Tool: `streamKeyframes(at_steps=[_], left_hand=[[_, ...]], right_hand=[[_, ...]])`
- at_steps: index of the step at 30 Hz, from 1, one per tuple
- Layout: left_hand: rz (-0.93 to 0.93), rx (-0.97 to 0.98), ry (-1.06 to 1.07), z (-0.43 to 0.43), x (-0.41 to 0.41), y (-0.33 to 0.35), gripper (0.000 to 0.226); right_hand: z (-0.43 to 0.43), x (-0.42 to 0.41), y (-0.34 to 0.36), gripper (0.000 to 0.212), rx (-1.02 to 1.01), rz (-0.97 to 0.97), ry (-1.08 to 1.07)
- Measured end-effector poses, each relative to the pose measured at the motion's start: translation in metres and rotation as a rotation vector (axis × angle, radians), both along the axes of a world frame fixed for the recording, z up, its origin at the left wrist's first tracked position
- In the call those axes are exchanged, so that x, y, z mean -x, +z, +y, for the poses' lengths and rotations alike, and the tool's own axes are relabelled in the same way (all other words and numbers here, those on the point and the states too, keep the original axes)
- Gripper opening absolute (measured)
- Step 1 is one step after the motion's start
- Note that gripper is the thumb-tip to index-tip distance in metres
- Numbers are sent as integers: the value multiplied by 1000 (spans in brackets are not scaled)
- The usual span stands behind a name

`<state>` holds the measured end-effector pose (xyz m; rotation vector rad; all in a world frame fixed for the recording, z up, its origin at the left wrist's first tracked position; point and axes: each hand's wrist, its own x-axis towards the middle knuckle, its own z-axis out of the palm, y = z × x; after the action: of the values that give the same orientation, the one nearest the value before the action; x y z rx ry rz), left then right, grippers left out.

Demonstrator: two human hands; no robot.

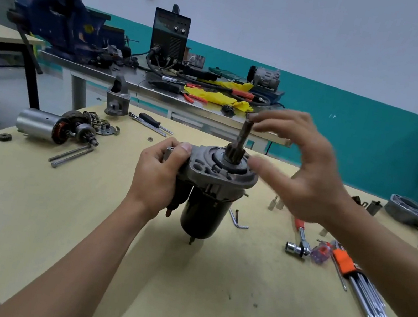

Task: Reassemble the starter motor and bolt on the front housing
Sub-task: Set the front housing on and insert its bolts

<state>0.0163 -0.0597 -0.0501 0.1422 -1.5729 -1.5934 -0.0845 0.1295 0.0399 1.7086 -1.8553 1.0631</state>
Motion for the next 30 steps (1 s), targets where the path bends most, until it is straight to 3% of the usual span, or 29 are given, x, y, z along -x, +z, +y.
streamKeyframes(at_steps=[2, 5, 9, 13, 17, 24, 26, 27, 30], left_hand=[[8, -8, -8, -1, 0, -1, 55], [8, -3, -7, -1, 0, -1, 46], [-3, 19, 8, 0, 1, -1, 36], [-18, 32, 12, -1, 0, -1, 32], [-24, 39, 12, -1, 0, -1, 33], [-17, 78, 34, -1, -2, -2, 36], [-15, 99, 40, 1, -2, -1, 33], [-12, 110, 41, 3, -3, 0, 32], [0, 135, 44, 4, -3, 1, 31]], right_hand=[[7, 8, -7, 23, 157, -134, -112], [12, 22, -23, 11, 114, -271, -235], [12, 46, -40, 13, -163, -360, -427], [-1, 60, -73, 15, -578, -375, -546], [-28, 63, -90, 26, -693, -438, -626], [-68, 67, -87, 29, -1013, -151, -687], [-65, 66, -79, 22, -949, -198, -693], [-60, 66, -69, 16, -811, -294, -695], [-31, 60, -17, 7, -163, -728, -576]])
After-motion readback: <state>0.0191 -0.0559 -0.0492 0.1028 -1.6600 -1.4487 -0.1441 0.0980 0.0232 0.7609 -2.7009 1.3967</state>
